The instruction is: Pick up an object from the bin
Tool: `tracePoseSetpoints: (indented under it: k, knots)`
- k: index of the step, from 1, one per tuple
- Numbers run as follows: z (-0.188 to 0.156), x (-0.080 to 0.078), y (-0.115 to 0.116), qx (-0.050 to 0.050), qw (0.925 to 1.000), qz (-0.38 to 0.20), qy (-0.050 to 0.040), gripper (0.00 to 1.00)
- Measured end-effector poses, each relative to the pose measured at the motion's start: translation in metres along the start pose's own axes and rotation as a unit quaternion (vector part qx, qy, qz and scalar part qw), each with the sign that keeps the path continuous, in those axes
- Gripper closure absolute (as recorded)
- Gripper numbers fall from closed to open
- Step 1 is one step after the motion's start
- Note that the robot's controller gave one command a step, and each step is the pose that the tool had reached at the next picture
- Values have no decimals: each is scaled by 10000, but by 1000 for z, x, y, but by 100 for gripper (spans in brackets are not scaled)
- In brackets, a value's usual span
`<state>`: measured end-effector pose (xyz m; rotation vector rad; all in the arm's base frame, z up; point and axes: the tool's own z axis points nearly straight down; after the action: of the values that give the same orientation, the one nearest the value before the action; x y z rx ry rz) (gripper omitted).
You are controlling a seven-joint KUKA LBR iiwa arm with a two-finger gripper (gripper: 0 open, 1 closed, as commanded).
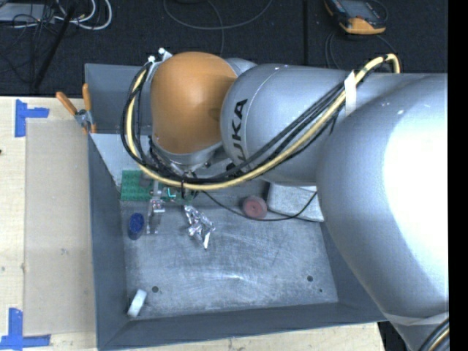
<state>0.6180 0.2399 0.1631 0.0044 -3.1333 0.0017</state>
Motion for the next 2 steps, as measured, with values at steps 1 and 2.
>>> tracePoseSetpoints:
  k: [1, 2]
  knots:
    - [91, 19, -129, -10, 9312, -3644, -60, 0]
    - [62, -6, -126, 10, 9050, -4253, -62, 0]
